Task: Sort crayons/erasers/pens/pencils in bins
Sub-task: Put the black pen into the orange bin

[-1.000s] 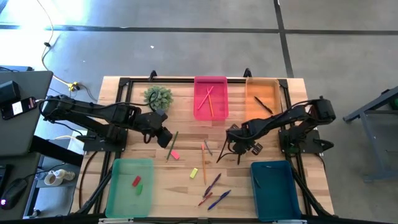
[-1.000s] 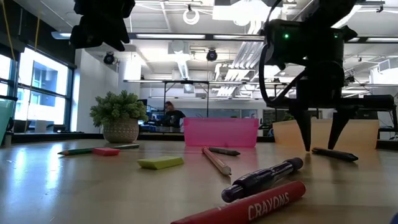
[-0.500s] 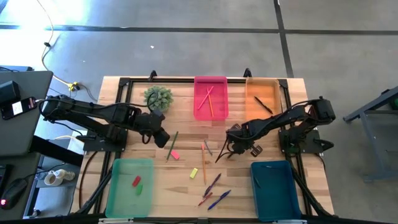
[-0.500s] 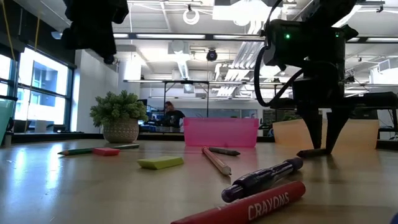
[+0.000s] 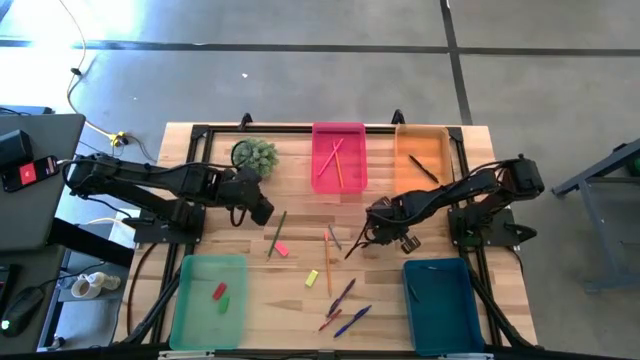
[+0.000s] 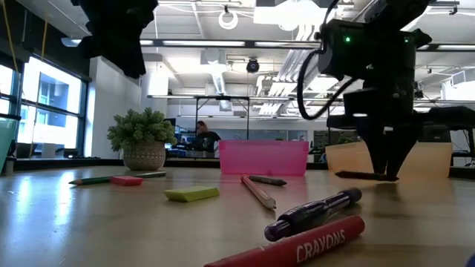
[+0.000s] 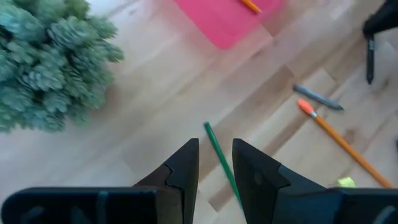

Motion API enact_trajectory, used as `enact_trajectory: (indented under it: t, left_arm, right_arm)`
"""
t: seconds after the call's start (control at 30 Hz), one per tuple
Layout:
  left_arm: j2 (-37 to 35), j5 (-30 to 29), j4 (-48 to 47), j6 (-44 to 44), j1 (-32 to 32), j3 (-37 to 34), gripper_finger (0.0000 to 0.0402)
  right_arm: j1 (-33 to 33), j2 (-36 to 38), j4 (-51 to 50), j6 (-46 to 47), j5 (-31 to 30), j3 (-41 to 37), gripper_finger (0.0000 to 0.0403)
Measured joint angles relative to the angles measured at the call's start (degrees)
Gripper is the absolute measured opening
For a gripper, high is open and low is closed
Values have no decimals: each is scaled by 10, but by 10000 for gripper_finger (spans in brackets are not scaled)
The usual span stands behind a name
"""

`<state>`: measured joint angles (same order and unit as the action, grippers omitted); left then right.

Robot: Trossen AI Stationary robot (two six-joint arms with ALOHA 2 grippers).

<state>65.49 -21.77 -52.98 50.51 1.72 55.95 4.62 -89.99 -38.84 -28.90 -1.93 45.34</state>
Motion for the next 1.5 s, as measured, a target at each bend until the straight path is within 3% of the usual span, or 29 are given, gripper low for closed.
enact_trajectory:
  t: [0.37, 0.77, 1.07, 1.2, 1.3, 1.5]
  left_arm:
    - [0, -7, 1, -94, 58, 0, 85]
    - [0, 20, 5, -203, 110, 0, 107]
    - [0, 23, 5, -238, 131, 0, 135]
    - [0, 23, 6, -237, 132, 0, 156]
    - [0, 28, 6, -224, 132, 0, 169]
    - [0, 47, 6, -170, 132, 0, 172]
  right_arm:
    - [0, 85, 24, 246, -21, 1, 11]
    - [-5, 202, 29, 507, -227, 3, 10]
    - [-90, 258, -36, 663, -357, 3, 9]
    - [-153, 267, -91, 744, -352, 3, 9]
    - [-206, 267, -129, 774, -309, 3, 9]
    - [-314, 259, -168, 721, -197, 3, 9]
